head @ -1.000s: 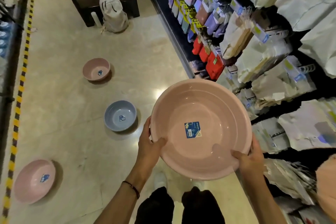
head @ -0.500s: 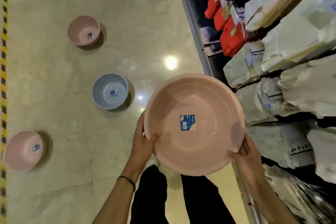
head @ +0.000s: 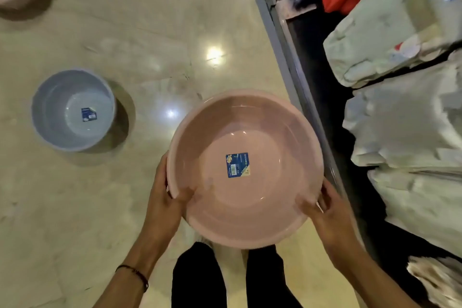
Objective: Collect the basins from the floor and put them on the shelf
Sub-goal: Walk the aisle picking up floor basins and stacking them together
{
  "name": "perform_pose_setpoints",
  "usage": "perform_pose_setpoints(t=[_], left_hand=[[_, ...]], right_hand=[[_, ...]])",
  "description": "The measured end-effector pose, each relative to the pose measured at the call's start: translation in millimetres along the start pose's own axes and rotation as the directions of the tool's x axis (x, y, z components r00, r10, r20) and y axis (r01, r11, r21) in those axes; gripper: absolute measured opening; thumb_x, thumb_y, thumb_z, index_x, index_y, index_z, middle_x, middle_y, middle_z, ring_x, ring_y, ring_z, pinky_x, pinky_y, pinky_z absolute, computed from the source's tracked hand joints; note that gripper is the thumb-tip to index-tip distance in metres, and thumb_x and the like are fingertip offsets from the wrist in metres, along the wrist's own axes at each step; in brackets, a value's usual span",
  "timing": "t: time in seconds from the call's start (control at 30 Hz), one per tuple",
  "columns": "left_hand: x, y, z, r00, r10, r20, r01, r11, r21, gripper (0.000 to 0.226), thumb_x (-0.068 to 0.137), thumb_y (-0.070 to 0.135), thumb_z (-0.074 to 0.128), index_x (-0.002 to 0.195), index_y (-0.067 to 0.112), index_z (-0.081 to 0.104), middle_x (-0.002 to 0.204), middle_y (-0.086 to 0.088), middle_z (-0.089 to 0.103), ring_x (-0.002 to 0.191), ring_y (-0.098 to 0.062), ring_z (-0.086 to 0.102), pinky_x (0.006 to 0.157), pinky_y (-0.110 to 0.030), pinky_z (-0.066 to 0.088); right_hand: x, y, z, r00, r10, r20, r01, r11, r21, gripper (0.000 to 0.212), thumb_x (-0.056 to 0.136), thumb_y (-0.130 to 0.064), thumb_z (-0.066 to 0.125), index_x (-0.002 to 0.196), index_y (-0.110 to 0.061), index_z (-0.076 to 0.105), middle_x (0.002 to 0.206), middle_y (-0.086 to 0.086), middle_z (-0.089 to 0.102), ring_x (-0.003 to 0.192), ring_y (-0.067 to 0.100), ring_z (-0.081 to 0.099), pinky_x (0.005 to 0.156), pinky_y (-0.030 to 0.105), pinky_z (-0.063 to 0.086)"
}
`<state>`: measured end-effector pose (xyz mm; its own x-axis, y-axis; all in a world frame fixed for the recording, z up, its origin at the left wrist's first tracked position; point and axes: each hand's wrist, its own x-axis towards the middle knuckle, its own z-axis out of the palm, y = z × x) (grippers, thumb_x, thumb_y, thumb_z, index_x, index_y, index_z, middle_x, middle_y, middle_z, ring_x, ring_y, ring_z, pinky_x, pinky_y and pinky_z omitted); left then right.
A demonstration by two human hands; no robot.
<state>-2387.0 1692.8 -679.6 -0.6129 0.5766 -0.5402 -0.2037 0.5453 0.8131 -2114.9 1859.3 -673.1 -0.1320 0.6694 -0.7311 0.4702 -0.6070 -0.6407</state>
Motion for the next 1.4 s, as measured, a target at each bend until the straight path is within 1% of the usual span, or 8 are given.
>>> perform_pose_setpoints(t=[0.1, 0.2, 0.43, 0.7, 0.93, 1.07, 1.27, 1.4], left_hand=[[38, -54, 13, 1.0, 0.006, 0.03, -0.006, 1.0, 0.006, 0.082, 0.092, 0.002, 0.072, 0.155, 0.047, 0.043, 0.142, 0.017, 0.061, 0.126, -0.014, 0.064, 0.072, -0.029, 0.062], [66, -94, 22, 0.999, 0.016, 0.049, -0.016, 1.0, -0.001, 0.075, 0.101, 0.001, 0.068, 0.16, 0.039, 0.04, 0.145, 0.016, 0.06, 0.126, -0.007, 0.064, 0.08, -0.028, 0.064], [109, -167, 45, 1.0, -0.015, 0.027, 0.015, 1.0, 0.008, 0.066, 0.107, 0.02, 0.063, 0.162, 0.041, 0.033, 0.145, 0.022, 0.056, 0.131, -0.008, 0.061, 0.096, -0.059, 0.061], [131, -232, 61, 1.0, -0.026, -0.003, 0.026, 0.999, 0.033, 0.066, 0.107, 0.02, 0.064, 0.162, 0.037, 0.033, 0.132, 0.035, 0.061, 0.122, 0.007, 0.062, 0.1, -0.032, 0.059], [137, -264, 63, 0.999, -0.044, -0.028, 0.045, 0.999, 0.031, 0.063, 0.108, 0.02, 0.062, 0.162, 0.037, 0.034, 0.127, 0.035, 0.064, 0.116, 0.005, 0.067, 0.087, -0.027, 0.064], [140, -273, 72, 0.998, -0.026, -0.052, 0.027, 0.999, 0.023, 0.064, 0.108, 0.017, 0.062, 0.162, 0.035, 0.032, 0.128, 0.039, 0.061, 0.117, 0.008, 0.065, 0.084, -0.011, 0.057], [140, -283, 80, 0.997, -0.017, -0.08, 0.014, 0.999, -0.037, 0.083, 0.097, 0.007, 0.077, 0.162, 0.032, 0.032, 0.134, 0.038, 0.057, 0.125, 0.006, 0.06, 0.091, -0.011, 0.054], [137, -280, 78, 0.995, -0.054, -0.087, 0.05, 0.998, -0.047, 0.091, 0.081, 0.0, 0.076, 0.156, 0.038, 0.04, 0.13, 0.031, 0.063, 0.12, 0.001, 0.064, 0.089, -0.024, 0.062]], right_hand=[[39, 42, 16, 0.999, 0.033, -0.04, -0.033, 0.999, -0.006, 0.08, 0.089, 0.01, 0.078, 0.155, -0.029, 0.054, 0.141, -0.009, 0.069, 0.128, 0.017, 0.067, 0.103, 0.043, 0.059], [71, 77, 26, 0.995, 0.062, -0.079, -0.063, 0.998, 0.002, 0.082, 0.086, 0.015, 0.078, 0.152, -0.029, 0.055, 0.135, -0.015, 0.068, 0.125, 0.015, 0.066, 0.108, 0.053, 0.056], [132, 128, 46, 0.995, 0.036, -0.096, -0.042, 0.997, -0.058, 0.085, 0.086, 0.017, 0.076, 0.149, -0.036, 0.057, 0.125, -0.024, 0.069, 0.114, 0.002, 0.066, 0.101, 0.038, 0.054], [171, 156, 61, 0.995, -0.01, -0.099, -0.001, 0.994, -0.107, 0.083, 0.085, 0.021, 0.072, 0.139, -0.04, 0.058, 0.122, -0.02, 0.07, 0.112, 0.005, 0.068, 0.091, 0.029, 0.057], [184, 178, 75, 0.996, -0.04, -0.085, 0.028, 0.99, -0.139, 0.079, 0.087, 0.022, 0.07, 0.143, -0.033, 0.059, 0.132, -0.009, 0.071, 0.128, 0.022, 0.066, 0.11, 0.055, 0.055], [193, 190, 76, 0.994, -0.053, -0.1, 0.035, 0.985, -0.169, 0.083, 0.088, 0.019, 0.072, 0.141, -0.043, 0.054, 0.129, -0.02, 0.067, 0.125, 0.015, 0.065, 0.109, 0.048, 0.055], [205, 210, 78, 0.99, -0.05, -0.131, 0.027, 0.985, -0.172, 0.086, 0.088, 0.006, 0.079, 0.143, -0.048, 0.041, 0.122, -0.028, 0.06, 0.11, 0.003, 0.062, 0.073, 0.017, 0.053], [205, 209, 82, 0.987, -0.024, -0.158, 0.005, 0.993, -0.122, 0.092, 0.085, 0.009, 0.081, 0.15, -0.045, 0.045, 0.125, -0.024, 0.06, 0.116, 0.014, 0.061, 0.079, 0.033, 0.061]])
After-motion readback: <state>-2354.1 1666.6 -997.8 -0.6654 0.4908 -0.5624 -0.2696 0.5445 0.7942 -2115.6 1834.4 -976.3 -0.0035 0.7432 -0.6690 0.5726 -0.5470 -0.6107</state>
